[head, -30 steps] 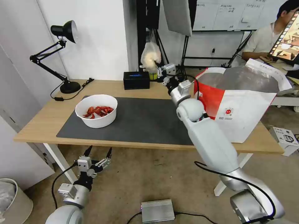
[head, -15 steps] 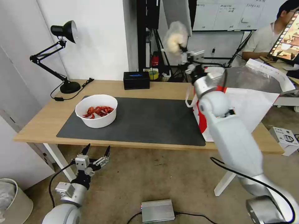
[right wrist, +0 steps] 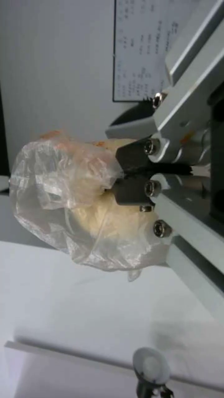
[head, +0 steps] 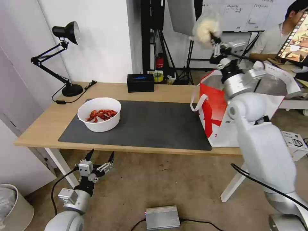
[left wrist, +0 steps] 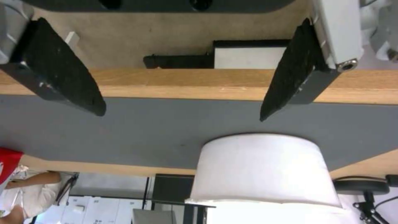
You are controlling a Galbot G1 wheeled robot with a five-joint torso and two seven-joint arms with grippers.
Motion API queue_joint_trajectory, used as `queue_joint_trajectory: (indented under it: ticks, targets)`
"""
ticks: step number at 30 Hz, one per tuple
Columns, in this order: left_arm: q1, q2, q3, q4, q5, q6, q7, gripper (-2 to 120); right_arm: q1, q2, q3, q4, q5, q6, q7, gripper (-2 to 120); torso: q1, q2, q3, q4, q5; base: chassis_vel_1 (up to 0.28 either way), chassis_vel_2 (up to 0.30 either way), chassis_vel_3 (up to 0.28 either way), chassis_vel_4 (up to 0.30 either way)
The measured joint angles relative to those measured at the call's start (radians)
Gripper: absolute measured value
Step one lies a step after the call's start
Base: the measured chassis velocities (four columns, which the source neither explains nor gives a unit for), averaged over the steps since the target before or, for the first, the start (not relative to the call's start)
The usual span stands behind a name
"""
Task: Pick up the trash from the table and place it into the takeout bag.
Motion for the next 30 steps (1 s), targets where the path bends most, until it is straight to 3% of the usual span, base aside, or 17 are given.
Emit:
queue_joint_trajectory:
  ticks: [10, 17, 24, 30]
  targets:
    - [0.0, 0.001, 0.004, 0.008, 0.001, -0.003, 0.002, 100, -0.055, -0.172, 0.123, 0.039, 0.055, -0.035, 0.008, 0, 0.0, 0.0, 0.0, -0.0003, 0.0002, 0.0, 0.0, 0.0, 0.0]
    - [-0.004, 0.003, 0.009, 0.003, 0.0, -0.004, 0.004, 100, -0.128, -0.283, 0.212, 0.058, 0.099, -0.122, -0.005, 0, 0.0, 0.0, 0.0, -0.0001, 0.0001, 0.0, 0.0, 0.0, 0.0]
    - [-0.01, 0.008, 0.013, 0.001, 0.0, -0.004, 0.004, 100, -0.263, -0.328, 0.298, 0.094, 0.121, -0.227, 0.006, 0, 0.0, 0.0, 0.0, -0.0002, 0.0001, 0.0, 0.0, 0.0, 0.0]
    - [-0.005, 0.008, 0.013, 0.0, 0.0, -0.004, 0.004, 100, -0.283, -0.334, 0.317, 0.102, 0.128, -0.3, 0.031, 0, 0.0, 0.0, 0.0, -0.0001, 0.0, 0.0, 0.0, 0.0, 0.0]
